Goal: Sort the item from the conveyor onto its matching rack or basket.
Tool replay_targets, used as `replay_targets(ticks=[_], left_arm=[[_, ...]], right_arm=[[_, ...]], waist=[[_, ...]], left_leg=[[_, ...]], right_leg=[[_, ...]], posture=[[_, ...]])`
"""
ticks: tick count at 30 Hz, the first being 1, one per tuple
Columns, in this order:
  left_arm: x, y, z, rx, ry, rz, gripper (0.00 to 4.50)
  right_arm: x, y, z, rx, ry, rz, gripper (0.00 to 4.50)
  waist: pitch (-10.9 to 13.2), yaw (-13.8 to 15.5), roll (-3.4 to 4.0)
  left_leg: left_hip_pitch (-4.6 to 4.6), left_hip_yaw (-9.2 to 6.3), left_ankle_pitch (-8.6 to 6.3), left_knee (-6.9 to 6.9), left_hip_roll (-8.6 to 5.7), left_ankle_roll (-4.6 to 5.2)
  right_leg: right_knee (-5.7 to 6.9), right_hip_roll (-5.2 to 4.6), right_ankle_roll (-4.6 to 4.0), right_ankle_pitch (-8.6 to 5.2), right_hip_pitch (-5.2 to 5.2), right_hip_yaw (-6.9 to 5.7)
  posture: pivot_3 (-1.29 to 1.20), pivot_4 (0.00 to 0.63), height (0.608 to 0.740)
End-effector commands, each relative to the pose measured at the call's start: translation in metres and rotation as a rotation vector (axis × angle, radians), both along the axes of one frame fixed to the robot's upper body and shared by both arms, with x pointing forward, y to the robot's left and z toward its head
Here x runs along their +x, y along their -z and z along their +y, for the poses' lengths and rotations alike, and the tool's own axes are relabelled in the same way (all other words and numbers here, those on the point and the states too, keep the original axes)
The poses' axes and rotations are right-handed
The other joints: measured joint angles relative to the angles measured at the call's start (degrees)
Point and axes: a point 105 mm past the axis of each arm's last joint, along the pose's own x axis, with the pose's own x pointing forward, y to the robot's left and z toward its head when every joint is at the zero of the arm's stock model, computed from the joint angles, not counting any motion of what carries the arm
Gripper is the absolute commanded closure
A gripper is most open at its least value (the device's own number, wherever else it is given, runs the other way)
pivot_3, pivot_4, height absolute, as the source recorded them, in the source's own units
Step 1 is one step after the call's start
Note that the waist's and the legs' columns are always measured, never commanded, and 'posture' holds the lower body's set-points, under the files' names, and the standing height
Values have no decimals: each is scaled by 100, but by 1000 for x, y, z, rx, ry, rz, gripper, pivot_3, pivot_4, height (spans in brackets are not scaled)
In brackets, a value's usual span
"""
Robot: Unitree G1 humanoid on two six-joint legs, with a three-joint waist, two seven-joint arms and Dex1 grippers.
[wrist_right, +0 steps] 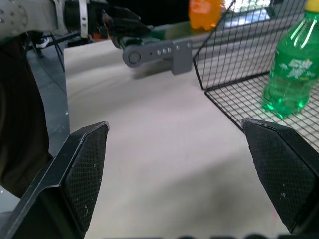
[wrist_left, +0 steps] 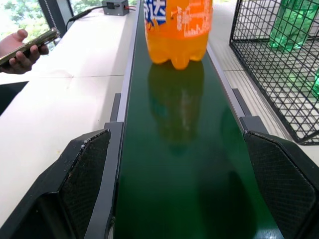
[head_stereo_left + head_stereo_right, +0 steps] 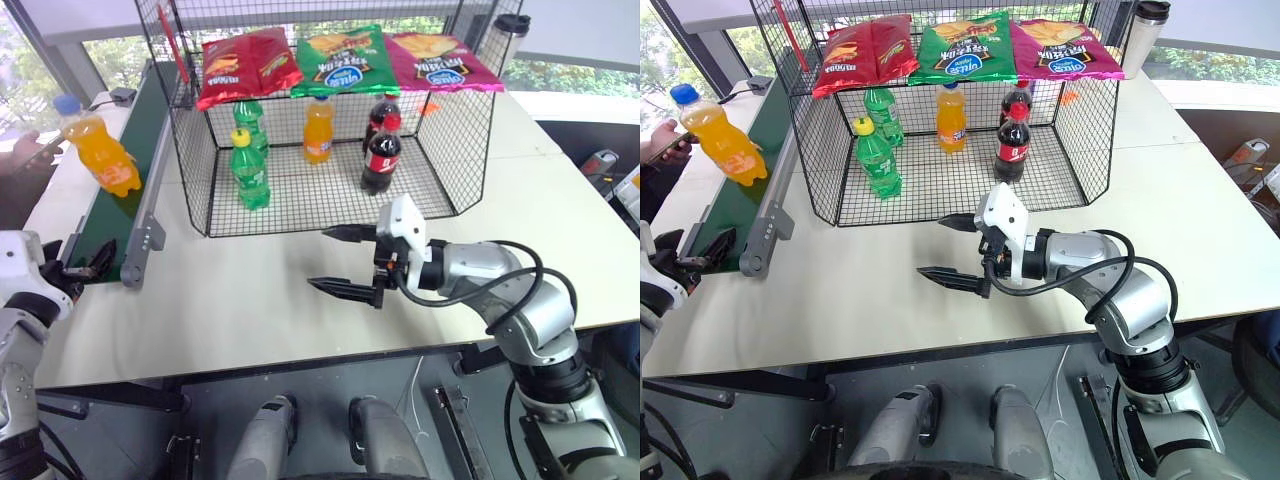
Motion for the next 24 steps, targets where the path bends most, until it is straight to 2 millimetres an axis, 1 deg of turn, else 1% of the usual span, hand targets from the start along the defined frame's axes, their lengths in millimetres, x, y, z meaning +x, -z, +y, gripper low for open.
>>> replay_targets(ticks=[1, 15, 18, 20, 22, 24], left_arm=[[1, -14, 2, 16, -7, -52, 0], [7, -16, -7, -2, 16, -68, 0], [9, -11, -10, 1, 24, -42, 0], [9, -7, -15, 12, 52, -33, 0], [8, -7, -22, -17, 102, -46, 0], [6, -9, -26, -46, 131, -63, 556]], right_arm=[[-2, -3, 1, 1, -5, -34, 100], [0, -3, 0, -3, 6, -35, 100], [0, -3, -1, -3, 8, -34, 100], [0, -3, -1, -3, 10, -33, 100], [0, -3, -1, -4, 12, -32, 100], [1, -3, -1, -4, 15, -32, 0]], waist=[[0, 1, 0], [0, 1, 0], [0, 1, 0], [0, 1, 0], [0, 1, 0], [0, 4, 0]], left_leg=[[0, 0, 0, 0, 0, 0], [-1, 0, 0, 0, 0, 0], [-1, 0, 0, 0, 0, 0], [-1, 0, 0, 0, 0, 0], [-1, 0, 0, 0, 0, 0], [-1, 0, 0, 0, 0, 0]], right_leg=[[0, 0, 0, 0, 0, 0], [0, 0, 0, 0, 0, 0], [0, 0, 0, 0, 0, 0], [0, 0, 0, 0, 0, 0], [0, 0, 0, 0, 0, 0], [-1, 0, 0, 0, 0, 0]], posture=[[0, 150, 739], [0, 150, 739], [0, 150, 739], [0, 150, 739], [0, 150, 739], [0, 150, 739]])
